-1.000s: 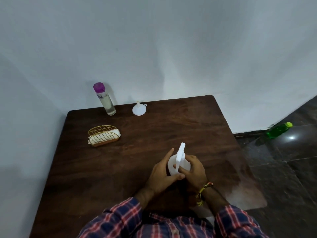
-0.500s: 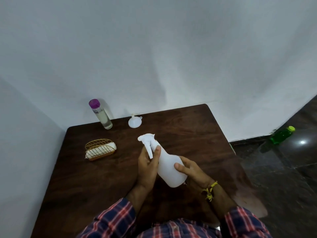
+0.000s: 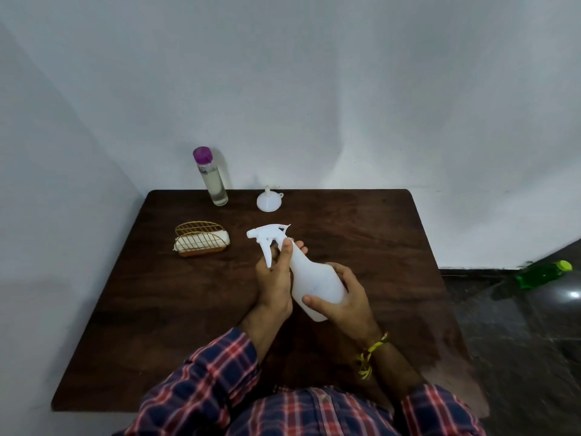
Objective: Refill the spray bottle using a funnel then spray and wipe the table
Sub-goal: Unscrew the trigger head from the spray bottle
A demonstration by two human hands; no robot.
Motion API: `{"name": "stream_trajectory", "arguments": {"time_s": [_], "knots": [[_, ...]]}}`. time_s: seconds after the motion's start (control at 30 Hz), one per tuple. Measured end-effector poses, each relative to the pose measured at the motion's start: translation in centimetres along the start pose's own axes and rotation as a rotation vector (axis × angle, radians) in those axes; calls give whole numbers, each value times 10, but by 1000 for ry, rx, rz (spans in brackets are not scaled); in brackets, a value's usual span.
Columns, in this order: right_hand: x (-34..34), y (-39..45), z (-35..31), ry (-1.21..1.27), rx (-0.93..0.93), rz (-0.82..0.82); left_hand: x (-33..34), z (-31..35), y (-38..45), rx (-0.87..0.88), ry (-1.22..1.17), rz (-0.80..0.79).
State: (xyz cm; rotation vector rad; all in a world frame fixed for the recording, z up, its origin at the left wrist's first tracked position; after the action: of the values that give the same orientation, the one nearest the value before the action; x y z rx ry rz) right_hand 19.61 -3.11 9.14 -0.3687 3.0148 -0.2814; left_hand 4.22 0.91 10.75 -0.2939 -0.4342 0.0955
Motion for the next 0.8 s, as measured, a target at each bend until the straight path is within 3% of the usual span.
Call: {"name": "stream_trajectory", "arguments": {"time_s": [0.07, 0.13, 0.2, 0.3, 0.37, 0.43, 0.5, 0.63, 0.73, 0.8], "knots": [[3, 3, 5, 147, 64, -68, 1, 5, 4, 5, -41, -33], [13, 2, 14, 540, 239, -213, 2, 9, 8, -3, -60, -74], [20, -2, 12, 707, 341, -268, 2, 12, 10, -7, -63, -79], [6, 7, 3, 446, 169, -36, -1, 15, 11, 1, -67, -26], [2, 7, -1, 427, 97, 28, -1, 16, 9, -1, -63, -18], [10, 5, 2, 638, 198, -85, 2, 18, 6, -2, -55, -39], [16, 0, 0, 692, 264, -171, 3, 20, 5, 3, -38, -48], [1, -7, -10, 273, 78, -3, -1, 22, 3, -6, -66, -4], [13, -8, -5, 638, 214, -203, 2, 26, 1, -14, -64, -26], [21, -14, -8, 720, 280, -313, 4, 30, 0, -5, -41, -45]]}}
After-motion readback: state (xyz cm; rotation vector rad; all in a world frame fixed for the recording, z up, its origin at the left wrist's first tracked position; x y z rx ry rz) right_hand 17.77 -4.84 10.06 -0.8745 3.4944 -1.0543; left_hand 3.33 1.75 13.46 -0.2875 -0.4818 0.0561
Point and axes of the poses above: each hand's wrist, its own y-axis towards the middle knuckle, its own x-axis out of the palm, z = x × y, the point moved 7 cm from there along y, towards the middle knuckle, and after that the axes turned 14 degrees about -z, right-handed, at the moved point
